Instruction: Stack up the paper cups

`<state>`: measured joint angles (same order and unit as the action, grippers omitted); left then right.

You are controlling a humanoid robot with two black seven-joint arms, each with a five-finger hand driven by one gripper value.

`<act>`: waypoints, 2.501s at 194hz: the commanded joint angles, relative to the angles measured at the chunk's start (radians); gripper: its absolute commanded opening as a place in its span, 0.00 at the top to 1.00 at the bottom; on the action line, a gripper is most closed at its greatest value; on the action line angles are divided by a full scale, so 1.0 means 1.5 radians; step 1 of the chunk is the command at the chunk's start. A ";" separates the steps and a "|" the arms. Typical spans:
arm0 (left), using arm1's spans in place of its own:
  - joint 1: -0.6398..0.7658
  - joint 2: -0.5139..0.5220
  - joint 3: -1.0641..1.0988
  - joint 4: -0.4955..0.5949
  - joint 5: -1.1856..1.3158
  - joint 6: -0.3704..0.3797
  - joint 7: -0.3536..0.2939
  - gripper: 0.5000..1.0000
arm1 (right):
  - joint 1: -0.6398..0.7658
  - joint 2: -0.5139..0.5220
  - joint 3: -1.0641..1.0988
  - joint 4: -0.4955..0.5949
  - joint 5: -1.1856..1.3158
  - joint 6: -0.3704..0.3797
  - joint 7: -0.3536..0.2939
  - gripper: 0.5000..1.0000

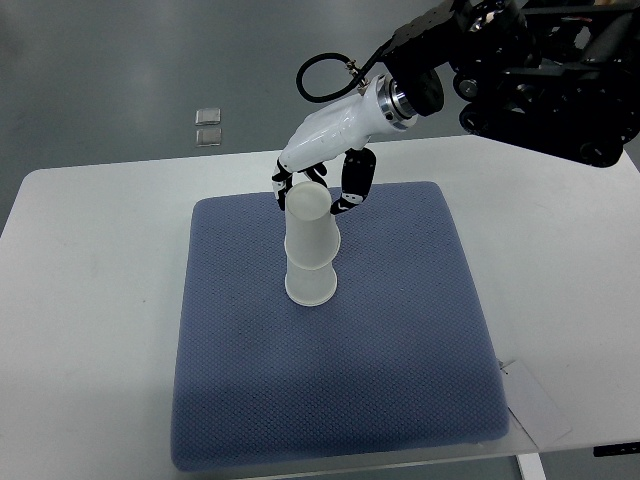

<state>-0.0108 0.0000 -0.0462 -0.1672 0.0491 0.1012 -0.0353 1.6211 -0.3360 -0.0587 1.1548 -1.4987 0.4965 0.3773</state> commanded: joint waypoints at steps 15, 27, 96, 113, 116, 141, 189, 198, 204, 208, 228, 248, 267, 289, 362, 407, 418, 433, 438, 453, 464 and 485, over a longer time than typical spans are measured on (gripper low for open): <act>0.000 0.000 0.000 0.000 0.000 0.000 0.000 0.00 | -0.007 0.001 0.001 -0.001 0.005 0.000 0.001 0.81; 0.000 0.000 0.000 0.000 0.000 0.000 0.000 0.00 | -0.014 0.001 0.001 -0.001 0.006 0.001 0.001 0.59; 0.000 0.000 0.000 0.000 0.000 0.000 0.000 0.00 | -0.034 0.001 0.001 0.000 0.008 0.003 0.001 0.20; 0.000 0.000 0.000 0.000 0.000 0.000 0.000 0.00 | -0.034 0.001 0.003 0.000 0.010 0.001 0.001 0.20; 0.000 0.000 0.000 0.000 0.000 0.000 0.000 0.00 | -0.035 0.001 0.003 0.000 0.011 0.000 0.001 0.20; 0.000 0.000 0.000 0.000 0.000 0.000 0.000 0.00 | -0.036 -0.012 0.018 -0.002 0.032 0.000 0.000 0.20; 0.000 0.000 0.000 0.000 0.000 0.000 0.000 0.00 | -0.057 -0.054 0.074 -0.061 0.121 -0.001 0.000 0.20; 0.000 0.000 0.000 0.000 0.000 0.000 0.000 0.00 | -0.070 -0.067 0.084 -0.079 0.143 -0.003 -0.001 0.20; 0.000 0.000 -0.001 0.000 0.000 0.000 0.000 0.00 | -0.082 -0.078 0.097 -0.092 0.162 -0.007 -0.001 0.20; 0.000 0.000 0.000 0.000 0.000 0.000 0.000 0.00 | -0.090 -0.084 0.107 -0.101 0.173 -0.010 -0.001 0.20; 0.000 0.000 -0.001 0.000 0.000 0.000 0.000 0.00 | -0.140 -0.104 0.153 -0.141 0.210 -0.020 -0.003 0.20; 0.000 0.000 0.000 0.000 0.000 0.000 0.000 0.00 | -0.197 -0.119 0.217 -0.187 0.240 -0.031 -0.029 0.20; 0.000 0.000 0.000 0.000 0.000 0.000 0.000 0.00 | -0.250 -0.123 0.274 -0.228 0.292 -0.045 -0.039 0.20; 0.000 0.000 0.000 0.000 0.000 0.000 0.000 0.00 | -0.298 -0.126 0.321 -0.268 0.355 -0.057 -0.063 0.20; 0.000 0.000 0.000 0.000 0.000 0.000 0.000 0.00 | -0.457 -0.136 0.341 -0.317 0.686 -0.192 -0.068 0.20; 0.000 0.000 -0.001 0.000 0.000 0.000 0.000 0.00 | -0.488 -0.130 0.334 -0.317 0.804 -0.211 -0.067 0.20; 0.000 0.000 0.000 0.000 0.000 0.000 0.000 0.00 | -0.488 -0.131 0.334 -0.316 0.818 -0.208 -0.066 0.19; 0.000 0.000 0.000 0.000 0.000 0.000 0.000 0.00 | -0.489 -0.130 0.332 -0.317 0.834 -0.200 -0.067 0.19; 0.000 0.000 0.000 0.000 0.000 0.000 0.000 0.00 | -0.490 -0.130 0.332 -0.317 0.839 -0.197 -0.067 0.19; 0.000 0.000 -0.001 0.000 0.000 0.000 0.000 0.00 | -0.499 -0.130 0.332 -0.317 0.843 -0.191 -0.066 0.19; 0.000 0.000 0.000 0.000 0.000 0.000 0.000 0.00 | -0.504 -0.126 0.332 -0.317 0.843 -0.192 -0.066 0.19; 0.000 0.000 0.000 0.000 0.000 0.000 0.000 0.00 | -0.511 -0.098 0.332 -0.316 0.843 -0.194 -0.058 0.19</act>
<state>-0.0107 0.0000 -0.0462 -0.1672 0.0491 0.1012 -0.0353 0.8667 -0.5174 0.4387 0.6796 -0.2352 0.2079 0.2790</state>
